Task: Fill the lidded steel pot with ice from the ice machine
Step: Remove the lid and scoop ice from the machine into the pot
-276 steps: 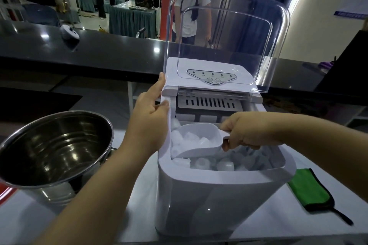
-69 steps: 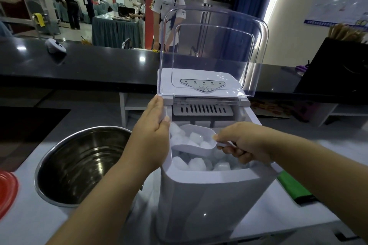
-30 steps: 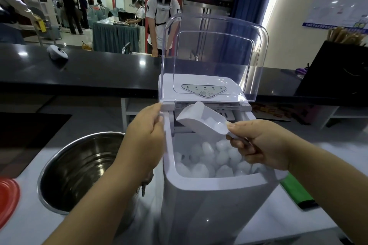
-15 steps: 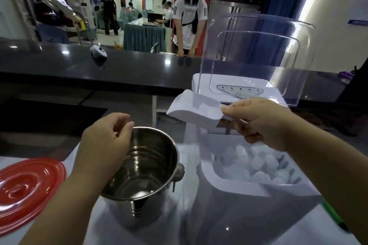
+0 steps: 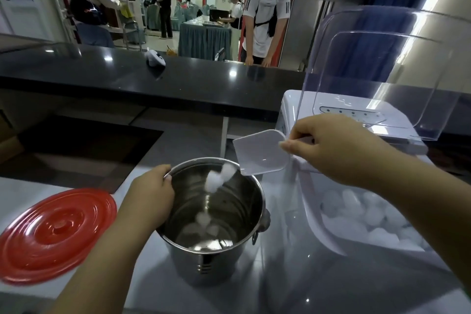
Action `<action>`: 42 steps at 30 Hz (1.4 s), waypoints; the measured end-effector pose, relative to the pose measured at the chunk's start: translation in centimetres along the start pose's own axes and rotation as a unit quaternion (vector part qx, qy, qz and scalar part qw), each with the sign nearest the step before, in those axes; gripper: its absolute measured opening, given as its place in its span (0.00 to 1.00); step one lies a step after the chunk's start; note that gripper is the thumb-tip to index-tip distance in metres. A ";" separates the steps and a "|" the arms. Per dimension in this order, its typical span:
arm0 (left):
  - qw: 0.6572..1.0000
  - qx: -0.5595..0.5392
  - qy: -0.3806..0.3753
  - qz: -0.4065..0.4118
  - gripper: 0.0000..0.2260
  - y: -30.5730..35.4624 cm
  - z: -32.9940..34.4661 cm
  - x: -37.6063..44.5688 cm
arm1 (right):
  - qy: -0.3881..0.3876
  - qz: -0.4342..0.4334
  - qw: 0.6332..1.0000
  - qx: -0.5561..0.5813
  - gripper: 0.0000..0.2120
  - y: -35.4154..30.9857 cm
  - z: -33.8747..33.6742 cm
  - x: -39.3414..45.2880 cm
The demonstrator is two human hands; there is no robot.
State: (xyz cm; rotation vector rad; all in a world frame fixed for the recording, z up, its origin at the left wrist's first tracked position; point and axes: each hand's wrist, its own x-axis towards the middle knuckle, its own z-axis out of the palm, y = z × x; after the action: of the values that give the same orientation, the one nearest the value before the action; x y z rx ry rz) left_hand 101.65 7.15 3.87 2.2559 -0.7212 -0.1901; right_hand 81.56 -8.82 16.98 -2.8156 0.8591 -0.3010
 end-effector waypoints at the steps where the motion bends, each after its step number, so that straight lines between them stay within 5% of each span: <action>1: 1.000 -0.006 0.005 0.002 0.14 -0.1 0.0 0.1 | 0.000 -0.005 1.000 -0.017 0.11 -0.1 0.1 0.0; 8: 0.999 -0.028 0.015 0.021 0.13 -0.1 -0.1 0.3 | 0.007 -0.010 1.000 0.000 0.12 -0.4 0.8 0.4; 17: 0.999 -0.006 0.010 0.031 0.13 0.2 -0.5 0.6 | 0.031 0.033 0.985 0.164 0.14 1.6 0.0 -0.7; 26: 0.979 -0.044 0.103 0.170 0.12 4.5 -1.3 -0.8 | 0.077 0.069 0.967 0.232 0.16 3.5 -1.3 -3.0; 33: 0.969 -0.122 0.046 0.209 0.05 9.5 -0.2 -2.7 | 0.120 0.108 0.951 0.263 0.15 6.0 -2.3 -5.5; 42: 0.952 -0.149 -0.057 0.261 0.16 14.2 3.8 -4.9 | 0.154 0.123 0.975 0.099 0.12 8.7 -4.0 -8.2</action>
State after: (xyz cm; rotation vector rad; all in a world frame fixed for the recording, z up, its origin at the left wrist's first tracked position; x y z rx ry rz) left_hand 90.04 -0.43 10.74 1.7120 -1.2336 -0.1581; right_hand 69.33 -11.75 17.67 -2.4811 1.1551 -0.7538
